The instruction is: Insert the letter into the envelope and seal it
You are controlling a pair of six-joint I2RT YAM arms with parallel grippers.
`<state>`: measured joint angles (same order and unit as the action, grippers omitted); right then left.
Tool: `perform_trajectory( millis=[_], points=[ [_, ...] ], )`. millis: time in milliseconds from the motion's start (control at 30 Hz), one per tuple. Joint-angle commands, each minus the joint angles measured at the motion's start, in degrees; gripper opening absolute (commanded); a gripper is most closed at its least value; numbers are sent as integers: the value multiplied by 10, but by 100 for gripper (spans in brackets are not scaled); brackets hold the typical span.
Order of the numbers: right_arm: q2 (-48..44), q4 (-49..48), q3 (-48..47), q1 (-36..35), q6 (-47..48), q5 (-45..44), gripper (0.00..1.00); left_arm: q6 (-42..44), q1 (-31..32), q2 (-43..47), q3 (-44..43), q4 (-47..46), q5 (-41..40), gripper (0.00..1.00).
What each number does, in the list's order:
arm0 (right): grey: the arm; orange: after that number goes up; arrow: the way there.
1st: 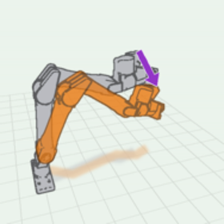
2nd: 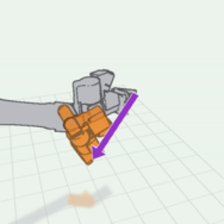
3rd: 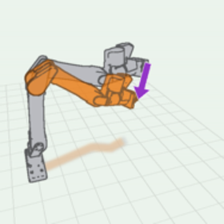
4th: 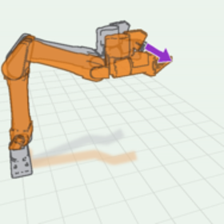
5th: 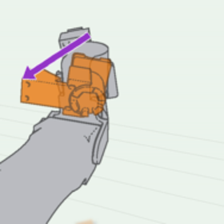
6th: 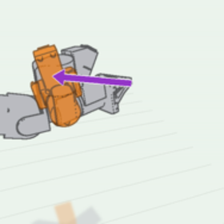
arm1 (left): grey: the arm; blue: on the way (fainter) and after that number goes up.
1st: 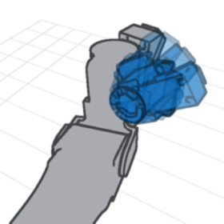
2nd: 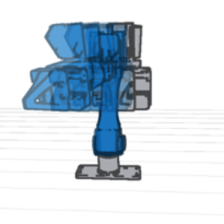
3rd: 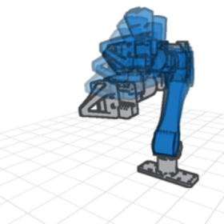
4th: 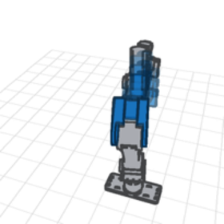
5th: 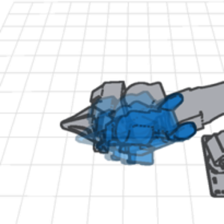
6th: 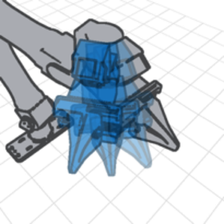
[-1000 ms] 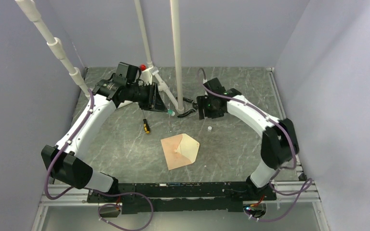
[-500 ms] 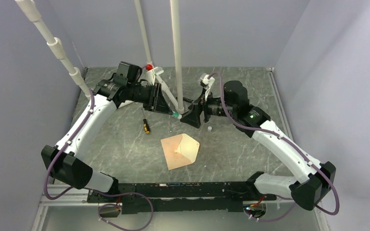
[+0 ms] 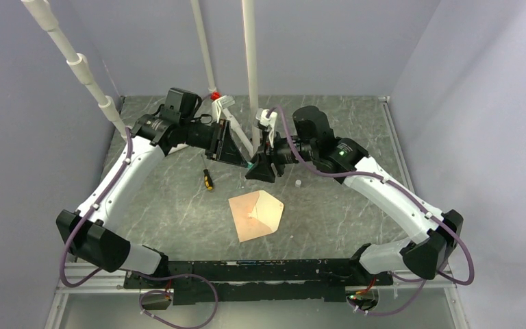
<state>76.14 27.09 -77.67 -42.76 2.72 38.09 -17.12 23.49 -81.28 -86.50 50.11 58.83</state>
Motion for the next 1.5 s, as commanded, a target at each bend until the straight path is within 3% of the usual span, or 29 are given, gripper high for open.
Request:
perform_trajectory(
  millis=[0,167,300,333,433,533,667,800,900,1033,1233,1467],
  points=[
    [3,36,-37,-3,34,16,50,13,2,32,-18,-26,24,3],
    [9,57,-48,-4,41,9,36,14,2,32,-20,-32,36,3],
    [20,65,-63,-4,26,-4,8,15,2,35,-26,-33,34,4],
    [23,64,-68,-4,18,-12,1,13,2,36,-30,-33,26,9],
    [15,24,-57,-4,-18,-32,0,-4,2,44,-40,-53,-8,34],
    [-17,-78,-6,-4,-92,-61,0,-48,2,62,-23,-120,-42,57],
    [-55,-258,68,-3,-211,-98,0,-179,2,113,68,-311,-145,72],
    [-81,-373,113,-4,-293,-144,0,-257,2,173,164,-479,-224,73],
    [-83,-420,124,-3,-328,-151,0,-260,2,191,182,-529,-239,74],
    [-68,-449,116,-4,-358,-120,0,-280,3,172,181,-563,-201,73],
    [-61,-526,133,-4,-401,-87,0,-306,7,168,193,-632,-169,45],
    [-55,-548,136,-4,-417,-80,0,-326,17,159,196,-668,-126,34]
  ],
)
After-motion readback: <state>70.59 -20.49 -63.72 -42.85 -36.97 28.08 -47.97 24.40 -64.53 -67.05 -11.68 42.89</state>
